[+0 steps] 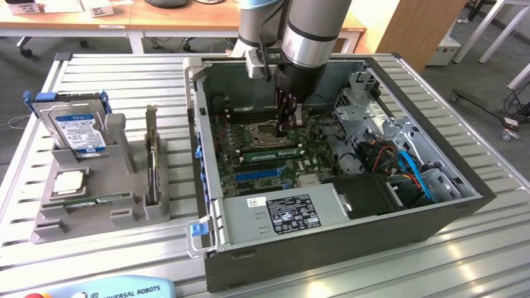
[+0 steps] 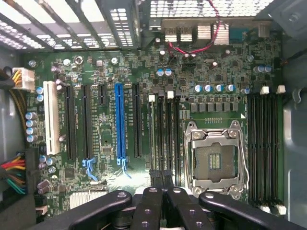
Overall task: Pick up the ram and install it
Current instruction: 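Press down the ram until it locks into place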
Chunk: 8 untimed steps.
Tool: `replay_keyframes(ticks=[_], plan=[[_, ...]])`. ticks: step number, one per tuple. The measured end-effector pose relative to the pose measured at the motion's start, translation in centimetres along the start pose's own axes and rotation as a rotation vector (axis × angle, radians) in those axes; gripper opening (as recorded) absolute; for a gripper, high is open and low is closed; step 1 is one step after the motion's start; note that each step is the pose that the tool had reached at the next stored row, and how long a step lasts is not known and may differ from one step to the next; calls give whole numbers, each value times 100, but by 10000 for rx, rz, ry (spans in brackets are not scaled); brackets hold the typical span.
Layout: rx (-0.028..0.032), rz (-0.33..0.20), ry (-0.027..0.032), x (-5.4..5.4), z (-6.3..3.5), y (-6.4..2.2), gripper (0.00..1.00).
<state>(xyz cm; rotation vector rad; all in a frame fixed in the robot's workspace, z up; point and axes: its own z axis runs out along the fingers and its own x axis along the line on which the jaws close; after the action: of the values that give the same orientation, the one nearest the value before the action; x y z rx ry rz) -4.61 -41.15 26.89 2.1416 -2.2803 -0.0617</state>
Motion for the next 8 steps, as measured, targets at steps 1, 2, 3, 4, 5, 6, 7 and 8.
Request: replay_keyframes(ticks=[1, 2, 3, 4, 5, 6, 7, 8], plan=[[3, 128, -3, 0, 0, 1, 10], [5, 256, -9, 0, 1, 1, 10], [7, 383, -14, 0, 2, 2, 10], [10, 512, -19, 0, 3, 2, 10], [12, 647, -23, 1, 3, 3, 10], [14, 774, -29, 1, 4, 3, 10], [17, 898, -33, 1, 5, 4, 10], [19, 1023, -38, 1, 6, 5, 10]])
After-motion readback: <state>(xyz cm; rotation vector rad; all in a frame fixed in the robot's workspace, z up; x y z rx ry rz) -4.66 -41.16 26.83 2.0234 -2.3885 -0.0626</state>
